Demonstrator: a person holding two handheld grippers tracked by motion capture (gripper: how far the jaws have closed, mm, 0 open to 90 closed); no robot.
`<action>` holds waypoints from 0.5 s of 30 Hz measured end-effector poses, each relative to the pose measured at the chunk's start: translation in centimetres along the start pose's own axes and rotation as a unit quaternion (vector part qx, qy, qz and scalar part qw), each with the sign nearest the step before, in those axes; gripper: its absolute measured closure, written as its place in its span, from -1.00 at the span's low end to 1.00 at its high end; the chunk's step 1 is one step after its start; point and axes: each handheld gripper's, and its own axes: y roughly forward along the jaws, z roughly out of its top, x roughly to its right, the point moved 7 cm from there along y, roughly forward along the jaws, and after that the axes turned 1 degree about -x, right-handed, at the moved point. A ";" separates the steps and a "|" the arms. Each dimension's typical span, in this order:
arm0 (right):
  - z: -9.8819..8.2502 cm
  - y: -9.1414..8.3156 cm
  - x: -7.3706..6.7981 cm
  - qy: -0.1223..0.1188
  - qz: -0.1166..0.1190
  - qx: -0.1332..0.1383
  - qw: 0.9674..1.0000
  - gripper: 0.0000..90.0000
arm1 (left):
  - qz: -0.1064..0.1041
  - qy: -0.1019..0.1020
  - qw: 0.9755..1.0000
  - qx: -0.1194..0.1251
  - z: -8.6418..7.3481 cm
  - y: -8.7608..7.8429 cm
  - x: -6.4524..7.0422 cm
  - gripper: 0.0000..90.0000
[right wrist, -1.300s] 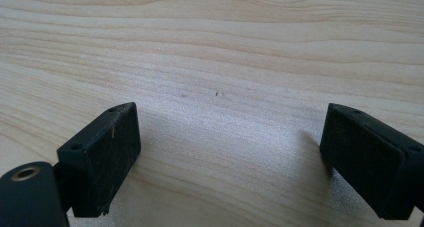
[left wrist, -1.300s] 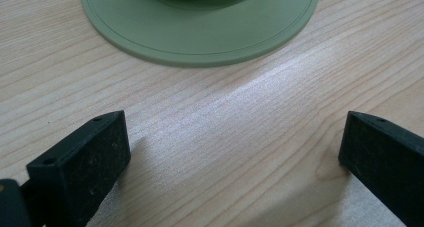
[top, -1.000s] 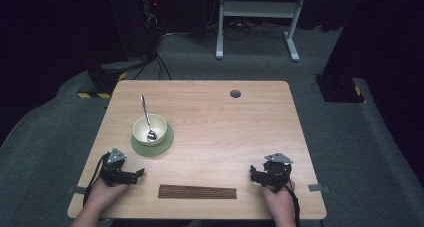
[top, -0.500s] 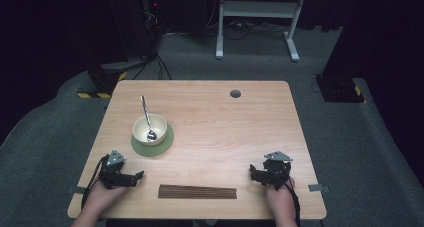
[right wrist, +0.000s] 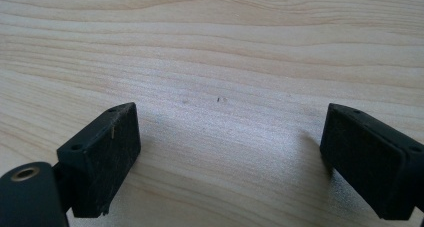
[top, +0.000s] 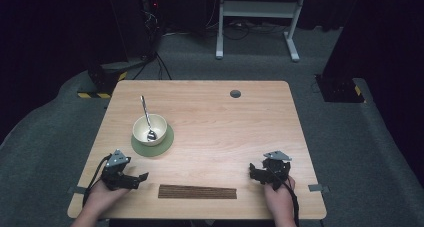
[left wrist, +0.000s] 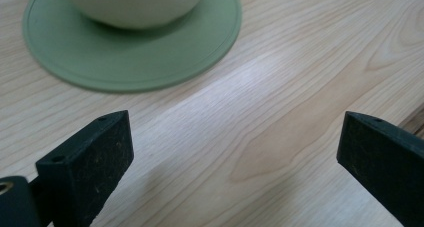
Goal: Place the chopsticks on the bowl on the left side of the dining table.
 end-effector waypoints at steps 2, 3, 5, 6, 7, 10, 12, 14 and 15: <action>0.0 0.0 0.0 0.000 0.000 0.000 1.000 -0.81 | -0.003 0.000 1.000 0.007 0.2 0.0 0.2 -0.96; 0.0 0.0 0.0 -0.002 0.001 0.000 1.000 -0.81 | -0.005 0.002 1.000 0.010 0.4 -0.1 0.4 -0.96; 0.0 0.0 0.0 -0.002 0.001 0.000 1.000 -0.81 | -0.013 0.006 1.000 0.013 0.7 0.1 1.0 -0.96; 0.0 0.0 0.0 -0.002 0.001 0.000 1.000 -0.80 | -0.018 0.010 1.000 0.011 0.7 0.3 1.4 -0.96; 0.0 0.0 0.0 -0.002 0.001 0.000 1.000 -0.80 | -0.022 0.016 1.000 0.008 0.8 0.5 1.8 -0.96; 0.0 0.0 0.0 -0.002 0.001 0.000 1.000 -0.80 | -0.035 0.041 0.998 -0.014 1.3 1.2 3.4 -0.97; 0.0 0.0 0.0 -0.001 0.001 0.000 1.000 -0.80 | -0.042 0.047 0.998 -0.019 1.7 1.5 4.1 -0.98; 0.0 0.0 0.0 -0.002 0.001 0.000 1.000 -0.80 | -0.047 0.049 0.998 -0.019 1.9 1.6 4.5 -0.98; -0.1 0.0 0.0 -0.001 0.002 0.000 1.000 -0.80 | -0.050 0.051 0.997 -0.018 2.1 1.7 4.8 -0.98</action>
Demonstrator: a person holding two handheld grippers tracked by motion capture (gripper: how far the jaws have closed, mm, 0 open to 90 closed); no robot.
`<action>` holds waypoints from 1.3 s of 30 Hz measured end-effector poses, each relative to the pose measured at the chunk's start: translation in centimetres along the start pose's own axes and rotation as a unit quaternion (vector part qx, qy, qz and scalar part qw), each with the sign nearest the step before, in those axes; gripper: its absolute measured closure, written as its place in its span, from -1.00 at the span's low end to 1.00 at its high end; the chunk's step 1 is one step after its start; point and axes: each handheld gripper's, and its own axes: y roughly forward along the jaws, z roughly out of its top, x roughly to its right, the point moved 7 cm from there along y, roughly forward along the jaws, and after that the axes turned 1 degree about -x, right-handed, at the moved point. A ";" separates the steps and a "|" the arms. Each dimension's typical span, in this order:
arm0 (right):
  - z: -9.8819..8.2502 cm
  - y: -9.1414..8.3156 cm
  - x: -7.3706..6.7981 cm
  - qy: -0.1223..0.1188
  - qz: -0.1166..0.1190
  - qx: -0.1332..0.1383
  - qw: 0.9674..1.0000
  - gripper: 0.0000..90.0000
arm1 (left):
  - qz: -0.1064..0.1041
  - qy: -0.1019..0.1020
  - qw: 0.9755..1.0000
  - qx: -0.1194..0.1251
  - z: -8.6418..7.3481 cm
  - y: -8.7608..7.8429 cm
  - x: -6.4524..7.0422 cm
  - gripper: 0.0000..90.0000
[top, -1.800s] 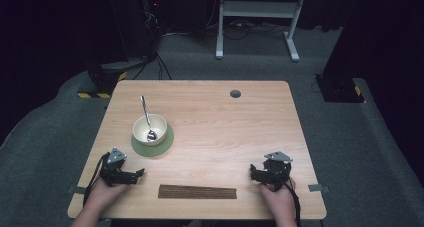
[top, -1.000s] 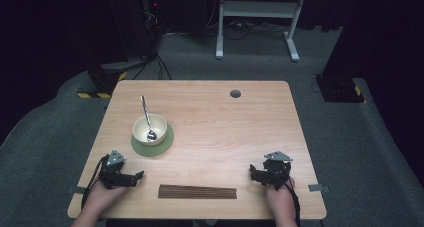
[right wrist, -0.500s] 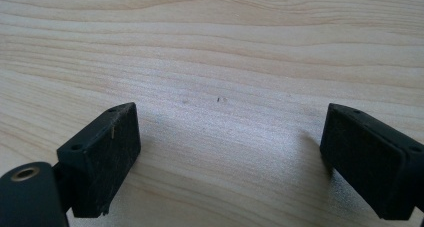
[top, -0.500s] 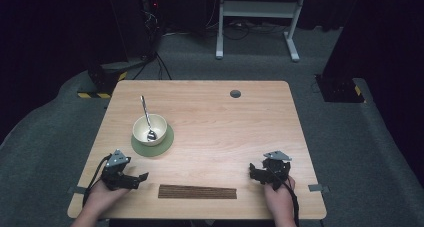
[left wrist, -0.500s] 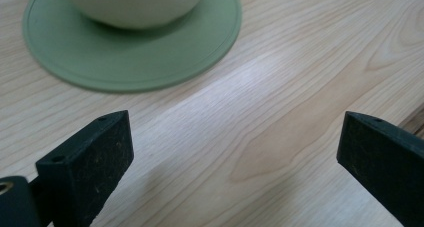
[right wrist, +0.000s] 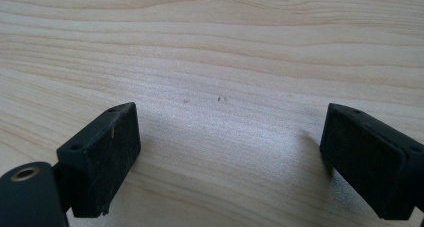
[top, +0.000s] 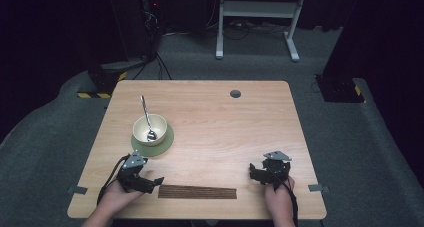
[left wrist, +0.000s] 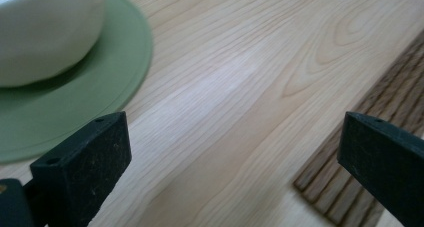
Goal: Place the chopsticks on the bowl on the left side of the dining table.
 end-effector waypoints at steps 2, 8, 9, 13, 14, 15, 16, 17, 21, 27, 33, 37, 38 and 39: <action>0.0 0.0 0.0 -0.001 0.000 0.000 1.000 -0.80 | -0.011 0.000 1.000 0.001 0.4 0.2 0.6 -0.99; -0.1 -0.1 -0.1 0.000 0.002 0.000 1.000 -0.80 | -0.034 0.014 0.999 -0.004 1.0 0.8 1.9 -0.95; -0.1 -0.1 -0.1 -0.002 0.002 0.000 1.000 -0.80 | -0.034 0.013 0.999 -0.003 1.1 0.9 2.1 -0.94; -0.1 -0.1 -0.1 -0.002 0.002 0.000 1.000 -0.80 | -0.028 0.014 0.999 0.005 1.4 1.2 2.4 -0.85; -0.1 -0.1 -0.1 -0.002 0.002 0.000 1.000 -0.80 | -0.028 0.014 0.999 0.005 1.4 1.2 2.4 -0.84; -0.1 -0.1 -0.1 -0.002 0.002 0.000 1.000 -0.80 | -0.029 0.013 0.999 0.005 1.4 1.2 2.3 -0.84; -0.1 -0.1 -0.1 -0.002 0.002 0.000 1.000 -0.80 | -0.029 0.009 1.000 0.008 1.4 1.2 2.4 -0.80; -0.1 -0.1 -0.1 -0.002 0.002 0.000 1.000 -0.80 | -0.030 0.010 0.999 0.007 1.4 1.2 2.4 -0.74; -0.1 -0.1 -0.1 -0.003 0.002 0.000 1.000 -0.80 | -0.057 0.012 0.998 0.001 0.7 1.4 2.6 -0.30; -0.1 -0.1 -0.1 -0.002 0.003 0.000 1.000 -0.80 | -0.074 0.035 0.997 -0.006 0.4 1.4 3.2 0.15; -0.1 -0.1 -0.1 -0.003 0.003 0.000 1.000 -0.80 | -0.085 0.047 0.995 -0.016 0.2 1.5 3.6 0.32; -0.2 -0.2 -0.2 -0.005 0.004 0.000 1.000 -0.80 | -0.087 0.048 0.995 -0.019 0.1 1.5 3.8 0.39; -0.2 -0.1 -0.2 -0.005 0.004 0.000 1.000 -0.80 | -0.088 0.046 0.995 -0.019 0.1 1.5 3.8 0.38; -0.2 -0.1 -0.2 -0.005 0.004 0.000 1.000 -0.80 | -0.089 0.046 0.995 -0.019 0.1 1.5 3.9 0.38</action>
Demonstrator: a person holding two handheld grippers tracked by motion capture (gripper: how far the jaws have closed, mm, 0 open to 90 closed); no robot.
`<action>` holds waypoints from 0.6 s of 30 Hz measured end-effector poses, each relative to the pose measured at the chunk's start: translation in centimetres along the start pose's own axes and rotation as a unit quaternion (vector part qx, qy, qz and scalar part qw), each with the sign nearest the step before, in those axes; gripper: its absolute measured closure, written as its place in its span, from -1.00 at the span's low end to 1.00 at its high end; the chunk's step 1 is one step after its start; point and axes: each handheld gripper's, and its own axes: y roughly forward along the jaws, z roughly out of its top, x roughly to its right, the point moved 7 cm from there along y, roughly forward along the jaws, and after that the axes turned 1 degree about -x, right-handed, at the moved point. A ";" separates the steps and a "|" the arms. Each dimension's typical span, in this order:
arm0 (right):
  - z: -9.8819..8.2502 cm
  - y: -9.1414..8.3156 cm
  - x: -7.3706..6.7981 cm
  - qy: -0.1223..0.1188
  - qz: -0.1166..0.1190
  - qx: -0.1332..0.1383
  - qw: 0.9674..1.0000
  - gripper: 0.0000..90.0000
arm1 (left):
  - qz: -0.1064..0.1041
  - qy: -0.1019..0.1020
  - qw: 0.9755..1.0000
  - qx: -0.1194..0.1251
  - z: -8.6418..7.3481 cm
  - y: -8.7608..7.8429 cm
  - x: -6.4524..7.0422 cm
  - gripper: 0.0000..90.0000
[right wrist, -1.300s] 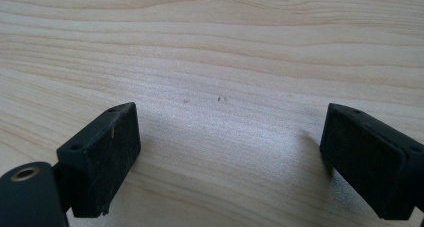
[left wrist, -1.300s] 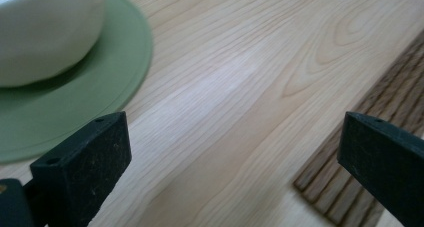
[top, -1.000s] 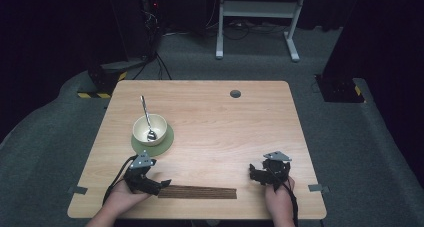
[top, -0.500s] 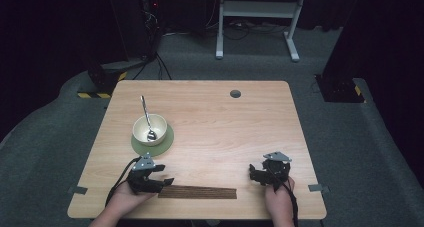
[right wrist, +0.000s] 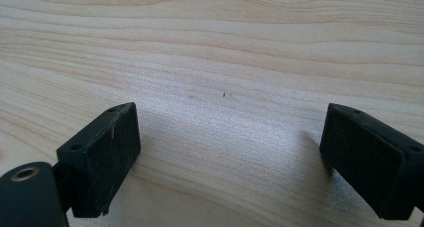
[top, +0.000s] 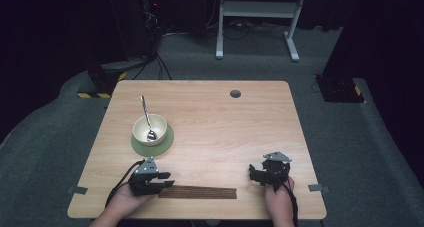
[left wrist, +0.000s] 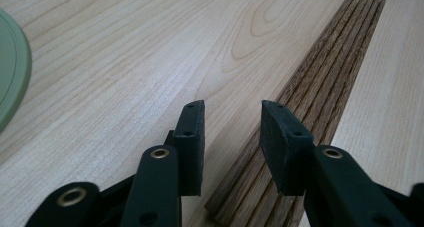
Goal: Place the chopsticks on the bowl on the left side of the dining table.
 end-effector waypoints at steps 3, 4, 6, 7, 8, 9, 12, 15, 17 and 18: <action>0.0 0.0 0.0 0.000 0.000 -0.001 1.000 -0.80 | -0.001 0.000 1.000 -0.007 -0.2 0.2 0.1 0.36; 0.0 0.0 0.0 0.000 0.000 -0.001 1.000 -0.80 | -0.001 0.000 1.000 -0.007 -0.2 0.2 0.1 0.36; 0.0 0.0 0.0 0.000 0.001 -0.001 1.000 -0.80 | 0.005 0.002 1.000 -0.011 -0.3 0.4 0.0 0.36; 0.0 0.0 0.0 0.000 0.001 -0.001 1.000 -0.80 | 0.007 0.000 1.000 -0.013 -0.4 0.4 0.0 0.36; 0.0 0.0 0.0 0.000 0.001 -0.001 1.000 -0.80 | 0.009 0.003 1.000 -0.016 -0.4 0.6 -0.1 0.36; 0.0 0.0 0.0 -0.001 0.002 -0.001 1.000 -0.80 | 0.011 0.004 1.000 -0.016 -0.4 0.6 -0.1 0.37; 0.0 0.0 0.0 -0.002 0.002 0.000 1.000 -0.80 | 0.016 0.006 1.000 -0.017 -0.4 0.7 -0.2 0.38; 0.0 0.0 -0.1 -0.002 0.002 0.000 1.000 -0.80 | 0.025 0.002 1.000 -0.014 -0.4 0.8 -0.3 0.39; 0.0 0.0 -0.1 -0.003 0.003 0.000 1.000 -0.80 | 0.031 0.004 0.999 -0.012 -0.4 0.8 -0.6 0.44; 0.0 0.0 -0.1 -0.003 0.003 0.000 1.000 -0.80 | 0.031 0.004 0.999 -0.012 -0.4 0.8 -0.6 0.45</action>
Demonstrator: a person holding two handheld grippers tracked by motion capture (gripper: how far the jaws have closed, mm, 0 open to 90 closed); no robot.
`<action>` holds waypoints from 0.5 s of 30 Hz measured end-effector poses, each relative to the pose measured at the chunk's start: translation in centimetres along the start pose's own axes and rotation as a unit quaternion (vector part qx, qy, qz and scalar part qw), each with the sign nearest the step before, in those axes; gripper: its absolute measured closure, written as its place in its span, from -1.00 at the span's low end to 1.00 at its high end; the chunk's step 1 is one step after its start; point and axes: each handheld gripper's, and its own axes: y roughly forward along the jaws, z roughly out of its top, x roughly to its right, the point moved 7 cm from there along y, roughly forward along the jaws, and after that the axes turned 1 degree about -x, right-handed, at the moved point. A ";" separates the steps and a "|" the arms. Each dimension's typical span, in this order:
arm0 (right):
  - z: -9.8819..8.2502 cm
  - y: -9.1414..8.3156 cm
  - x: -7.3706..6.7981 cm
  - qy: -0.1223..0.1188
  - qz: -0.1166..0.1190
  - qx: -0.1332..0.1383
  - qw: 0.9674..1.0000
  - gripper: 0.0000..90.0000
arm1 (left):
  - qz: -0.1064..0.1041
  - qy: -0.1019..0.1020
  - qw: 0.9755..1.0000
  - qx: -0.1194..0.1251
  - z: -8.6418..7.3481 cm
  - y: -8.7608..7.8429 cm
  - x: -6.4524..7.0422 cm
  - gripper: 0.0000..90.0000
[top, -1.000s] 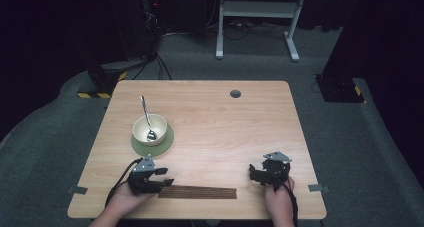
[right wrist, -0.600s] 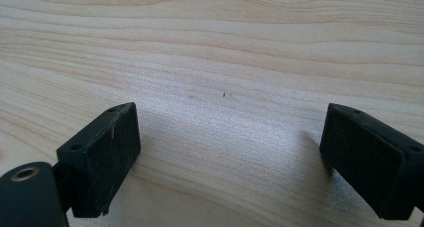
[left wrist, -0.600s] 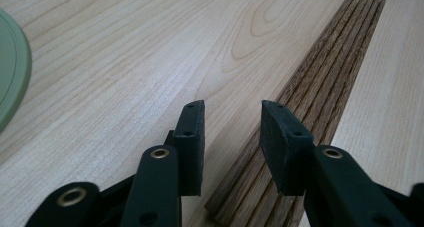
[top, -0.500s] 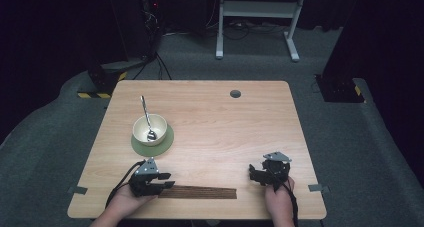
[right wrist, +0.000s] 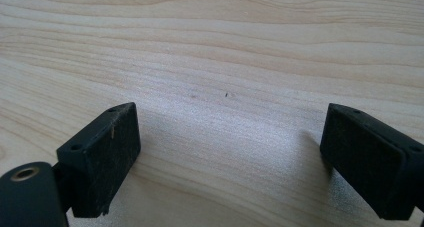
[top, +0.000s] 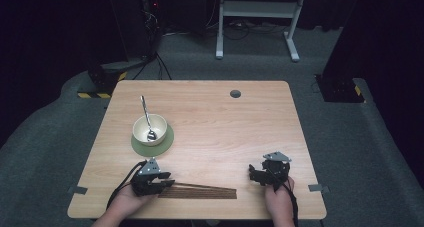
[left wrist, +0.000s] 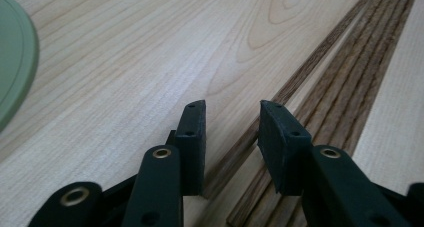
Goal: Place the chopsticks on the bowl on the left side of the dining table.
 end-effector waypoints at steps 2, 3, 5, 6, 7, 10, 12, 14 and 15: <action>0.0 0.0 0.0 -0.001 0.000 0.000 1.000 -0.80 | -0.004 -0.002 1.000 0.003 0.1 0.1 0.1 0.46; 0.0 0.0 0.0 -0.001 0.000 0.000 1.000 -0.80 | -0.005 0.001 1.000 0.004 0.1 0.2 0.1 0.48; 0.0 0.0 0.0 -0.001 0.000 0.000 1.000 -0.80 | -0.004 0.010 1.000 0.003 0.2 0.4 0.3 0.51; 0.0 0.0 0.0 -0.001 0.000 0.000 1.000 -0.80 | -0.003 0.013 1.000 0.003 0.2 0.5 0.3 0.51; 0.0 0.0 0.0 -0.001 0.000 0.000 1.000 -0.80 | -0.002 0.014 1.000 0.003 0.2 0.5 0.3 0.54; 0.0 0.0 0.0 -0.001 0.001 0.000 1.000 -0.80 | -0.001 0.011 1.000 0.005 0.3 0.6 0.2 0.65; 0.0 0.0 0.0 -0.001 0.001 0.000 1.000 -0.80 | 0.000 0.011 1.000 0.005 0.3 0.6 0.2 0.71; 0.0 0.0 0.0 -0.001 0.001 0.000 1.000 -0.80 | 0.001 0.009 1.000 0.007 0.1 0.4 0.0 0.77; 0.0 0.0 0.0 -0.001 0.001 0.000 1.000 -0.80 | 0.001 0.009 1.000 0.007 0.1 0.4 0.0 0.80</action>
